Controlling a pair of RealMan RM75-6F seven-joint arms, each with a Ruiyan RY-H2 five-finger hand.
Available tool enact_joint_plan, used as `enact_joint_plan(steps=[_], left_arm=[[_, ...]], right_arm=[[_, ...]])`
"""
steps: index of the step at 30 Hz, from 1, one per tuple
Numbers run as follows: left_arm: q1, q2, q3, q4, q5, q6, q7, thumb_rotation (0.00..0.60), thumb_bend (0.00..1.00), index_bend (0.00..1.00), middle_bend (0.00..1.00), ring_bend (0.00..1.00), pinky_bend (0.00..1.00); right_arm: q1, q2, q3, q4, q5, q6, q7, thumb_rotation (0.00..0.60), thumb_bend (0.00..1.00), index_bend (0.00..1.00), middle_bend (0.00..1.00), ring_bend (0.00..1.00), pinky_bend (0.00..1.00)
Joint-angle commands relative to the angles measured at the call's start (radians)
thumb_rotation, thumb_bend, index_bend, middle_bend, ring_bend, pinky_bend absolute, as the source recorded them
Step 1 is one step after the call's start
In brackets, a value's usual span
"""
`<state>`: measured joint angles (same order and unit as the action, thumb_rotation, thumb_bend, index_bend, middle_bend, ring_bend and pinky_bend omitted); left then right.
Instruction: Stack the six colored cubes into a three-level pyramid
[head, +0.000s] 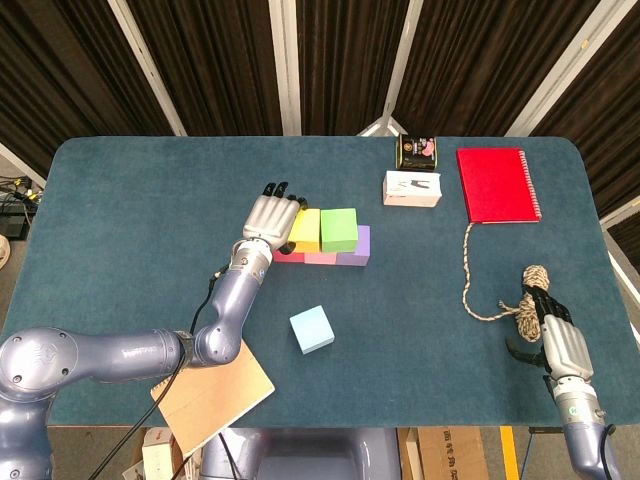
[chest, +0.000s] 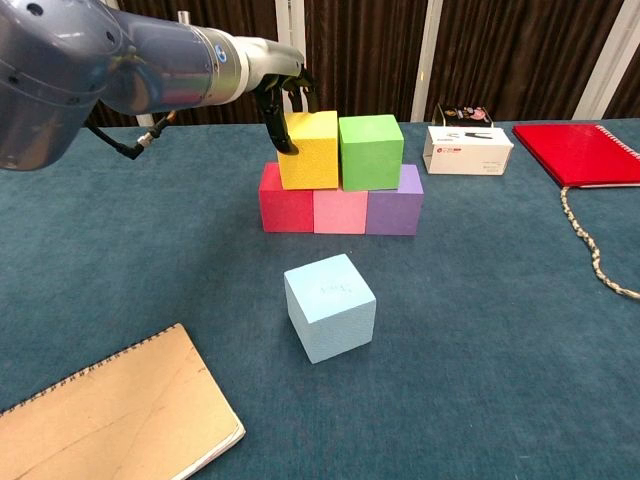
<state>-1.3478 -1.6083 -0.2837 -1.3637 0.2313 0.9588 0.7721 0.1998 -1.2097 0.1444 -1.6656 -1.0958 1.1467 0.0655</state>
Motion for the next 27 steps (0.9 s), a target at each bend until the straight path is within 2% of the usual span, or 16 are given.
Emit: enact_joint_plan(steps=[1, 27], left_arm=[[-0.001, -0.003, -0.003, 0.002, -0.002, 0.002, 0.006, 0.600, 0.40, 0.27, 0.23, 0.00, 0.00], [0.007, -0.031, -0.025, 0.026, 0.014, 0.018, 0.036, 0.600, 0.40, 0.26, 0.23, 0.00, 0.00]], right_arm=[[0.000, 0.001, 0.000, -0.001, 0.001, 0.000, 0.001, 0.600, 0.34, 0.04, 0.02, 0.00, 0.00], [0.005, -0.002, 0.002, 0.008, 0.014, -0.014, -0.001, 0.600, 0.34, 0.04, 0.02, 0.00, 0.00]])
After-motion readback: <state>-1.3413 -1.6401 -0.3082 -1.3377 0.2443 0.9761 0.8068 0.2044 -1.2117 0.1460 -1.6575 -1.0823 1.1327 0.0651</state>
